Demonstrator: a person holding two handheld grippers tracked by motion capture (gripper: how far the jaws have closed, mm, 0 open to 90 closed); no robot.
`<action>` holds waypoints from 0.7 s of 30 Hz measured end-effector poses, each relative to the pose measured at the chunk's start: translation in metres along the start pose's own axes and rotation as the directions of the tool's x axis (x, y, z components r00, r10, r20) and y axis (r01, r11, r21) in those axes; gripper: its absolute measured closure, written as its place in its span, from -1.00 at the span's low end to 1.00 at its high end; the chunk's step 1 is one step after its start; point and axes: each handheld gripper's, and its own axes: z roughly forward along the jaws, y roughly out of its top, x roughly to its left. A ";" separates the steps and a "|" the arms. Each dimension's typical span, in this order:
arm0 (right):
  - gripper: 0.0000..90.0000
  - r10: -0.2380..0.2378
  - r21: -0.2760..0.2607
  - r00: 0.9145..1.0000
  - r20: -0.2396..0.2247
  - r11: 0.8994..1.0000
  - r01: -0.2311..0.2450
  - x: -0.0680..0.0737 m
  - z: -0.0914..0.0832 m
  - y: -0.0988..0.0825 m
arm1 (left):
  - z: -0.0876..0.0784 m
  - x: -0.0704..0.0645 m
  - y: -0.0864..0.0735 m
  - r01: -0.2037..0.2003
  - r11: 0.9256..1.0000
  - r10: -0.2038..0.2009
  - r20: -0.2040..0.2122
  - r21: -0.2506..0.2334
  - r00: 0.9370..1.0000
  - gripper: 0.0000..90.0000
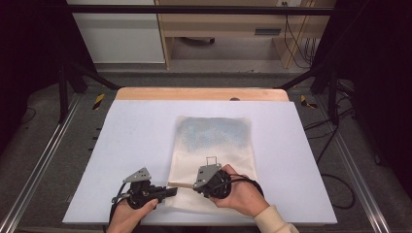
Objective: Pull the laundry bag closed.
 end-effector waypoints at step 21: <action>0.82 0.023 0.021 1.000 0.021 1.000 -0.023 -0.002 -0.023 -0.013 | -0.001 -0.001 -0.001 -0.012 1.000 0.012 -0.005 0.006 1.000 0.85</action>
